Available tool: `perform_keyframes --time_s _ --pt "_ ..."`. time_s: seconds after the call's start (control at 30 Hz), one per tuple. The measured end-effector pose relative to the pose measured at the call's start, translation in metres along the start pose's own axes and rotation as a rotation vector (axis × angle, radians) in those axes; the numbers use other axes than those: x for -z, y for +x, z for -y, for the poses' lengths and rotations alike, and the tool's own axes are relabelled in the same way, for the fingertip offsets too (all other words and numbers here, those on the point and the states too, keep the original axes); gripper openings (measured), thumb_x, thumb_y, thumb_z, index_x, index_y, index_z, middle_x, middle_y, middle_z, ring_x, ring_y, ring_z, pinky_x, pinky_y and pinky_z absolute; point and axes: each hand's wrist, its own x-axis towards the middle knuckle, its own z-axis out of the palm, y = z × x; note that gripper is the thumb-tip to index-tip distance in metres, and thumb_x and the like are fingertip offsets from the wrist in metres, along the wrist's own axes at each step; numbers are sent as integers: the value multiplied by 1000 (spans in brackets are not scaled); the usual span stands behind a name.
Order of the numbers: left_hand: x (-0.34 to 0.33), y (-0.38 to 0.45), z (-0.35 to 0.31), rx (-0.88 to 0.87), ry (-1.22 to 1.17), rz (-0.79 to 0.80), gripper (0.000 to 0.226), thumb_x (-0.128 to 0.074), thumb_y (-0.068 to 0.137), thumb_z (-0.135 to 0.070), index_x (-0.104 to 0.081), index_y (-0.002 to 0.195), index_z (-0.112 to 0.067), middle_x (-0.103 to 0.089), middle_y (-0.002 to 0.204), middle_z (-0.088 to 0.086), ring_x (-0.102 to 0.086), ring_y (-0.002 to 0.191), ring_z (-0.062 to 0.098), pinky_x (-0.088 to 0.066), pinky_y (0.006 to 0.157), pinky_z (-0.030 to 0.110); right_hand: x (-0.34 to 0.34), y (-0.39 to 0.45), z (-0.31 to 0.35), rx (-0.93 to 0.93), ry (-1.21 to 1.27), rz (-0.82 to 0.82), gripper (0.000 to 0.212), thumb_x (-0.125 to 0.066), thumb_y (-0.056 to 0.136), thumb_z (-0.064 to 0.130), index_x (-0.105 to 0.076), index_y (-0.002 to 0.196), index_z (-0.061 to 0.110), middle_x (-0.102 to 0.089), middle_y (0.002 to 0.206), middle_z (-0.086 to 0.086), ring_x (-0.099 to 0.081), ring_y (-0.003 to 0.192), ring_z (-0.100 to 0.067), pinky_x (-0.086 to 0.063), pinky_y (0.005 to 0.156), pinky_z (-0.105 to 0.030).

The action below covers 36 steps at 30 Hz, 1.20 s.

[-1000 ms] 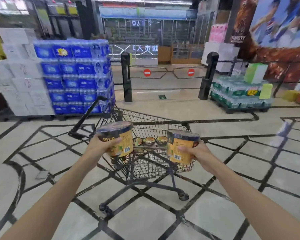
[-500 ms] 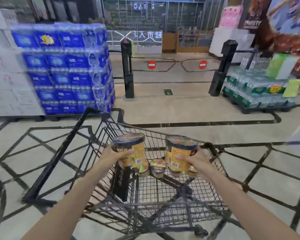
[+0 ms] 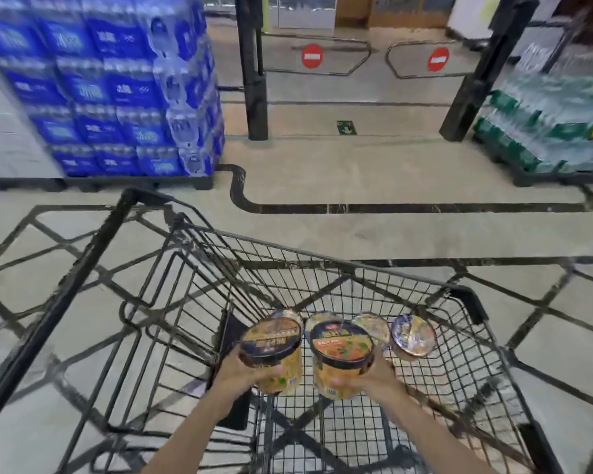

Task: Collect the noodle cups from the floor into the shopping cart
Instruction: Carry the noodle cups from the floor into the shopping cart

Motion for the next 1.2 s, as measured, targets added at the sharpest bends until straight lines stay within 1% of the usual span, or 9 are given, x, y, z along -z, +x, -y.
perform_keyframes --time_s 0.2,0.3,0.43,0.53,0.67,0.87,1.07,1.13,1.2 --pt "-28 53 59 172 13 -62 91 -99 31 -16 -59 112 -7 -68 97 0 -64 98 21 -48 68 10 -18 49 -58 -74 117 58 106 -98 34 12 -42 124 11 -61 111 -1 -59 89 -4 -46 75 -11" --pt "-37 73 86 203 17 -98 111 -95 8 -45 -61 109 -12 -69 98 2 -66 95 21 -51 76 25 -26 77 -87 -95 175 38 125 -94 14 0 -43 128 3 -63 108 -10 -68 85 -16 -58 60 -26" --pt "-50 83 107 221 74 -109 100 -95 22 -40 -60 111 -12 -68 97 1 -66 88 17 -52 77 29 -35 100 -119 -110 178 -16 120 -98 5 33 -52 115 18 -68 107 -8 -66 101 -25 -53 89 -48" --pt "-60 94 117 281 32 -102 99 -98 29 -19 -57 117 -4 -65 98 2 -60 93 18 -47 80 21 -37 99 -123 -144 35 -17 93 -92 19 42 -51 102 33 -66 95 0 -64 90 -11 -53 80 -24" --pt "-71 102 139 294 1 -133 120 -86 2 -55 -56 110 -10 -65 93 -2 -62 89 16 -48 77 23 -35 108 -144 -147 -79 -49 68 -93 49 25 -45 95 37 -56 89 16 -54 78 4 -44 70 -10" --pt "-78 113 163 266 16 -118 133 -93 19 -52 -40 133 -11 -61 119 8 -61 107 22 -49 95 40 -44 130 -182 -140 -110 -84 117 -93 24 54 -44 126 23 -62 108 12 -60 101 -6 -51 90 -29" --pt "-74 110 163 303 -70 -15 106 -93 40 0 -36 128 -16 -56 102 -3 -54 92 12 -45 67 6 -37 131 -189 -125 -89 -16 96 -89 50 -7 -36 125 23 -56 104 13 -61 90 -4 -46 65 -4" --pt "-69 109 169 304 -65 -7 110 -93 43 -2 -34 134 -18 -56 109 1 -53 101 16 -47 80 15 -32 127 -183 -136 -92 55 94 -76 57 -25 -30 129 16 -50 105 8 -63 83 4 -47 57 -6" --pt "-68 108 170 286 -47 1 126 -98 26 -19 -33 134 -23 -55 117 4 -51 113 22 -42 92 26 -31 126 -186 -128 -101 55 100 -84 54 -13 -29 132 17 -51 109 8 -62 95 -2 -48 62 -8"
